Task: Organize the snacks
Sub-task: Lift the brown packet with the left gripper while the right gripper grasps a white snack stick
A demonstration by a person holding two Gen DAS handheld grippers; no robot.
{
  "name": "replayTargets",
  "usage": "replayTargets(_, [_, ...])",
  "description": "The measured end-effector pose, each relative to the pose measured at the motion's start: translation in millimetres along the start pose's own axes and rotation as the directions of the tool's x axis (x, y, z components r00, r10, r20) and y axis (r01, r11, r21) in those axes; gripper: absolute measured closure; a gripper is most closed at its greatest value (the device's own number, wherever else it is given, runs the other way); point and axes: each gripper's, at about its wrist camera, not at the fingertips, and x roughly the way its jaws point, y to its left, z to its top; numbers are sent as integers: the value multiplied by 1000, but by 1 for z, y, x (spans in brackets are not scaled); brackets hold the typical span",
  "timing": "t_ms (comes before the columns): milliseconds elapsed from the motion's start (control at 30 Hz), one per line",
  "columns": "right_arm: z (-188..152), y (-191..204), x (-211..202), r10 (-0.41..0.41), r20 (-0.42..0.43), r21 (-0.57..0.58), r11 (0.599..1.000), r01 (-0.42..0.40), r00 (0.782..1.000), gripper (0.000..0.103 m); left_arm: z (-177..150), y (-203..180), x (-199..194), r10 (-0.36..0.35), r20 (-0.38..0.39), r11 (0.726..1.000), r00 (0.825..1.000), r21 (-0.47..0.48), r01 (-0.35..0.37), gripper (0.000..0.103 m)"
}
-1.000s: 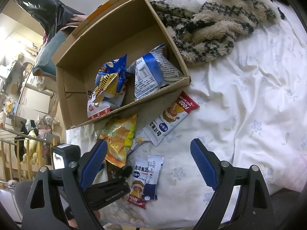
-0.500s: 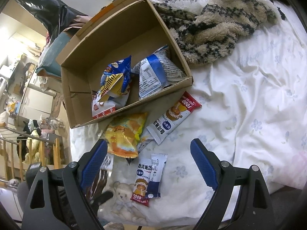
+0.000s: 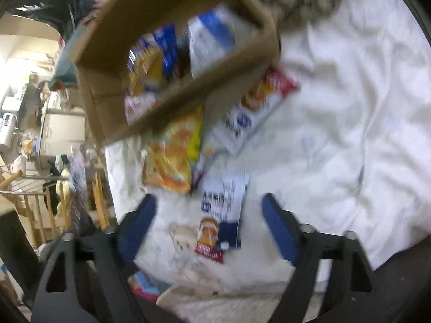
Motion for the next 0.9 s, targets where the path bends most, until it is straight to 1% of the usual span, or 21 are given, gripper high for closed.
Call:
replayTargets(33, [-2,0,7,-17,-25,-6,1000,17,1000,32,1,3,2,5,5,1000,1000,-5,-5,56])
replayTargets(100, [-4,-1,15,-28,-50,-12,1000,28,998,40,1,5,7,4,12,1000,1000,-18,-3,56])
replayTargets(133, [-4,0,20,-39,-65,-20,999,38,997,43,0,7,9,4,15,1000,1000,-23,-3,56])
replayTargets(200, [-6,1,28,-63,-85,-35,998,61,994,51,-1,9,16,18,22,999,1000,-34,-17,56])
replayTargets(300, [-7,5,40,-91,-112,-56,995,85,990,53,-4,16,16,-19,16,997,1000,-73,20,56])
replayTargets(433, [-9,8,53,-147,-136,-84,987,137,980,54,-2,15,14,-19,28,997,999,-77,21,56])
replayTargets(467, [-9,7,56,-155,-145,-81,986,144,977,59,-2,15,13,-27,30,996,999,-80,29,56])
replayTargets(500, [-9,6,59,-161,-154,-85,985,150,975,70,-2,15,13,-31,32,996,999,-81,34,56])
replayTargets(567, [-12,9,62,-153,-156,-107,985,138,976,86,-2,15,11,-34,37,996,999,-79,37,56])
replayTargets(667, [-17,22,59,-155,-135,-173,976,131,979,86,-3,15,11,-31,36,996,999,-83,34,56])
replayTargets(767, [-17,29,46,-127,-78,-187,976,110,989,86,-4,17,14,-18,31,996,999,-84,21,56])
replayTargets(900, [-18,36,35,-91,-40,-198,977,81,995,86,-5,18,15,-13,32,996,999,-90,16,56])
